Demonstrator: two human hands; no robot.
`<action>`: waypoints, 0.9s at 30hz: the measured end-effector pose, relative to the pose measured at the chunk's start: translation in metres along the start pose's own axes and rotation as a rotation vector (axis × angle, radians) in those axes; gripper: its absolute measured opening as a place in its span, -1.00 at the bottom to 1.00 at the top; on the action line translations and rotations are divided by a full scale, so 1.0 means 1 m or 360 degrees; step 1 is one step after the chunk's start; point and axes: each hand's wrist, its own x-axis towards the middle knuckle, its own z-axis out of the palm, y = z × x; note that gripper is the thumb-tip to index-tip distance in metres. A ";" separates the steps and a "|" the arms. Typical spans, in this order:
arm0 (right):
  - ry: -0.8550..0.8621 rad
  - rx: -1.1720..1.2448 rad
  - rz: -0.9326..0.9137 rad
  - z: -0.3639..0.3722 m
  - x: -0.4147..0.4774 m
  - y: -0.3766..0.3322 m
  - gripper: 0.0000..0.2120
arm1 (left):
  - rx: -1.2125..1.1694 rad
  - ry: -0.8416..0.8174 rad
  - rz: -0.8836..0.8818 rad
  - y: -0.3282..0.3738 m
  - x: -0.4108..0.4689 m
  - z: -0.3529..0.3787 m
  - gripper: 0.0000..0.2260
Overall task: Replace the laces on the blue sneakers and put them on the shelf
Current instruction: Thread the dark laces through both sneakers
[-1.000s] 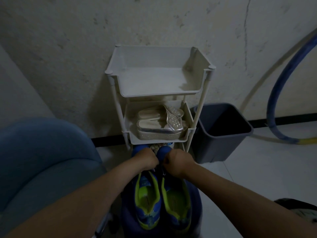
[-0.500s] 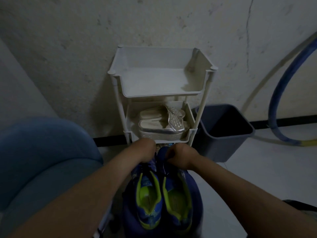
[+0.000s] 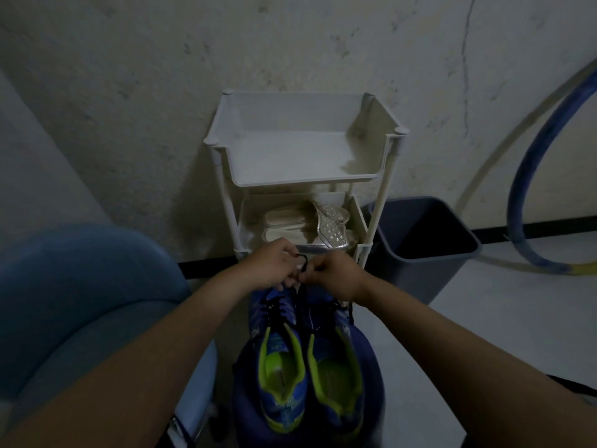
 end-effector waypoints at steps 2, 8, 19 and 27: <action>0.0178 0.0346 -0.0073 -0.005 -0.001 -0.012 -0.80 | 0.0119 -0.0256 -0.0183 -0.001 0.001 0.001 -0.80; 0.0311 0.0503 -0.0157 -0.018 -0.001 -0.025 -0.72 | 0.0318 -0.0435 -0.0113 0.008 -0.006 0.000 -0.77; -0.0298 -0.0070 0.0120 -0.006 -0.004 -0.012 -0.84 | -0.0939 0.0656 0.0293 0.043 -0.025 -0.027 -0.76; 0.0080 0.0499 -0.0100 -0.012 -0.005 -0.035 -0.78 | -0.0486 -0.0052 -0.0188 0.014 -0.010 -0.018 -0.80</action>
